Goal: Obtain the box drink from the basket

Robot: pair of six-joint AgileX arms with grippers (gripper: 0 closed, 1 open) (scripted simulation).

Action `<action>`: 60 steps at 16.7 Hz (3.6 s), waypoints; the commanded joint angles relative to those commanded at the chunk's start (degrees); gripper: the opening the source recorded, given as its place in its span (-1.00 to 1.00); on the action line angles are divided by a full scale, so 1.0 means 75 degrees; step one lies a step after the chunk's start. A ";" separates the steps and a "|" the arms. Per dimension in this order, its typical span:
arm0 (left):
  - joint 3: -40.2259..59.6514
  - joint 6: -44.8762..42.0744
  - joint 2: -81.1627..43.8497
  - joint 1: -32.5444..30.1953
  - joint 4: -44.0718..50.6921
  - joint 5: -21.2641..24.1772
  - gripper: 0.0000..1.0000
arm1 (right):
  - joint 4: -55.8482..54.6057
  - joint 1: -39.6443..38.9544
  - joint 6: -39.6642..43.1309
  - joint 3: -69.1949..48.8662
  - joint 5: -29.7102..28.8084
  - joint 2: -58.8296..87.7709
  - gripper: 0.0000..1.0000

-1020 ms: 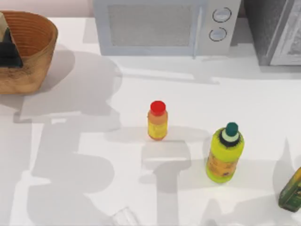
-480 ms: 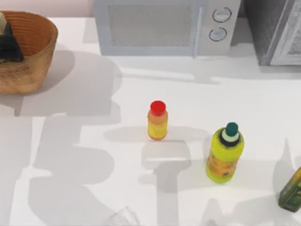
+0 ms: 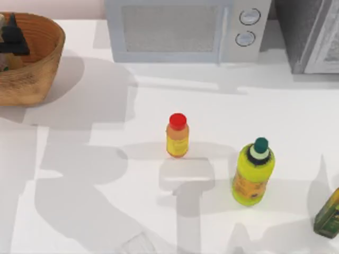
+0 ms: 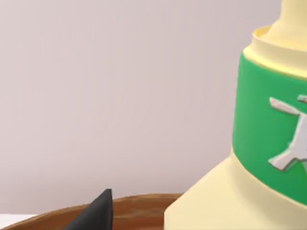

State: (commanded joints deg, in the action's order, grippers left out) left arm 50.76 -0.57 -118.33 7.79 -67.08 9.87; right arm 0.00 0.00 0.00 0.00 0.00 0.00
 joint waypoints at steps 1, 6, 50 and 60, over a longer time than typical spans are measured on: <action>0.0000 0.0000 0.0000 0.0000 0.0000 0.0000 1.00 | 0.0000 0.0000 0.0000 0.0000 0.0000 0.0000 1.00; 0.0000 0.0000 0.0000 0.0000 0.0000 0.0000 0.55 | 0.0000 0.0000 0.0000 0.0000 0.0000 0.0000 1.00; 0.1863 -0.0045 0.2887 0.0036 0.4673 -0.0067 -1.00 | 0.0000 0.0000 0.0000 0.0000 0.0000 0.0000 1.00; -0.1333 0.0009 0.7928 -0.0345 0.6233 -0.0548 -1.00 | 0.0000 0.0000 0.0000 0.0000 0.0000 0.0000 1.00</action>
State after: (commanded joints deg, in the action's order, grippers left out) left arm 40.76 -0.50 -58.88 5.20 -20.33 5.76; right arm 0.00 0.00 0.00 0.00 0.00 0.00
